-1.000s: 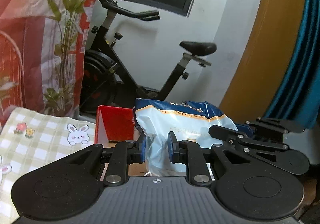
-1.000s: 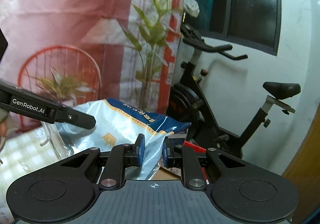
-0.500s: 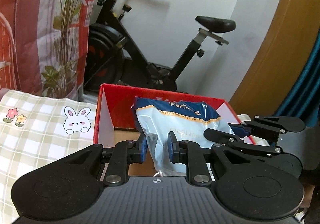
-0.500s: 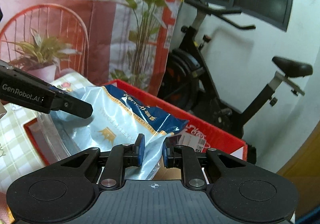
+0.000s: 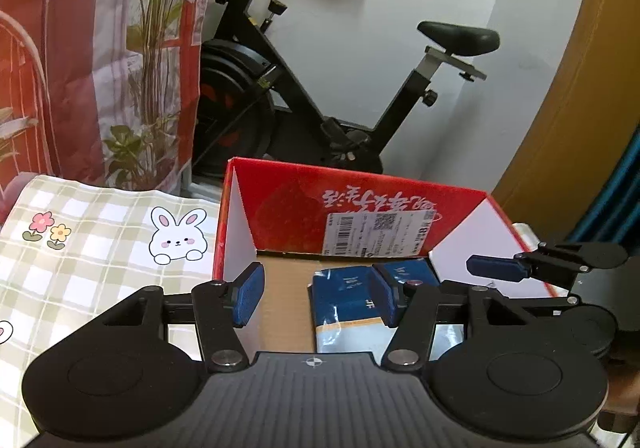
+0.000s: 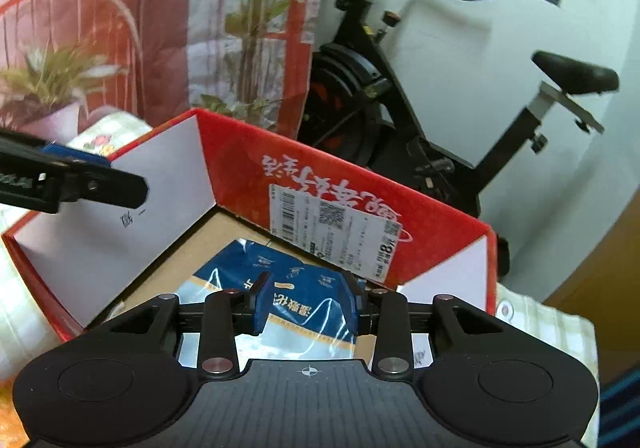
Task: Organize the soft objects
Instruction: 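Lift the snack bag with the right gripper and drop it into the red box, then lower the right gripper to the green zongzi plush and close on it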
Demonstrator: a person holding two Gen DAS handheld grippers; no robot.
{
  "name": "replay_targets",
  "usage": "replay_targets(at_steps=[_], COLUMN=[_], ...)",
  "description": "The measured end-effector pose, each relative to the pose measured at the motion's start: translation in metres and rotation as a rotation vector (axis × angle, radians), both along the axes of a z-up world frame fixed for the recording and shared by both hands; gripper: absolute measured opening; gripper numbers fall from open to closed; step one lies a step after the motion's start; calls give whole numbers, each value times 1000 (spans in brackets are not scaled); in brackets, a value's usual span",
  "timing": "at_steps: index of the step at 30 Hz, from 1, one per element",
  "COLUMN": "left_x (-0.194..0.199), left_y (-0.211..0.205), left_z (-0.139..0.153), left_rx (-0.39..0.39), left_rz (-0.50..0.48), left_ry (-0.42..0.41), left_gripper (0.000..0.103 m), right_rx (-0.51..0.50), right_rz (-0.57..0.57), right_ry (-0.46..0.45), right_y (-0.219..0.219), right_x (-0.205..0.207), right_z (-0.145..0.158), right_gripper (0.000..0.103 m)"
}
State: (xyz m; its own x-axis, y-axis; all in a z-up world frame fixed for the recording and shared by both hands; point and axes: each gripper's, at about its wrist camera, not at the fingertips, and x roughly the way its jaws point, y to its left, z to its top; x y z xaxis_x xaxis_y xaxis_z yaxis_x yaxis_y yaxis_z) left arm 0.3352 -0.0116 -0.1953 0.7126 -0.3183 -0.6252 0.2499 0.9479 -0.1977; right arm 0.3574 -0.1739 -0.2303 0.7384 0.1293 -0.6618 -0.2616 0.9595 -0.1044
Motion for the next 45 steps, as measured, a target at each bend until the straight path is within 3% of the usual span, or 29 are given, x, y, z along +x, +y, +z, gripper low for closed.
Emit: replay_targets(at_steps=[15,22,27,29,31,33,41,45], left_x=[-66,-85,-96,-99,-101,-103,-107,-107], left_y=[-4,-2,-1,-1,-1,0,3,2], left_z=[11,-2,-14,-19,-24,-29,-39,-43], left_rx=[-26,-42,-42,-40,-38,-40,-48,-57], left_rz=[-129,-169,-195,-201,-203,-200,-197,-196], left_ry=[-4,35,56,63,72,84,119,132], left_gripper=[59,58,58,58,58,58,58,58], right_rx=[158,168,158,176,179,176,178,175], right_rz=[28,49,38,33,27,27,22,24], right_ry=[-137,-151,-141,-124,-120,-126,-75,-47], right_y=[-15,-13,-9,-9,-7,-4,4,5], right_x=[-93,-130,-151,-156,-162,-168,-173,-172], right_z=[31,31,23,19,14,9,-14,-24], right_gripper=[34,64,66,74,97,102,101,89])
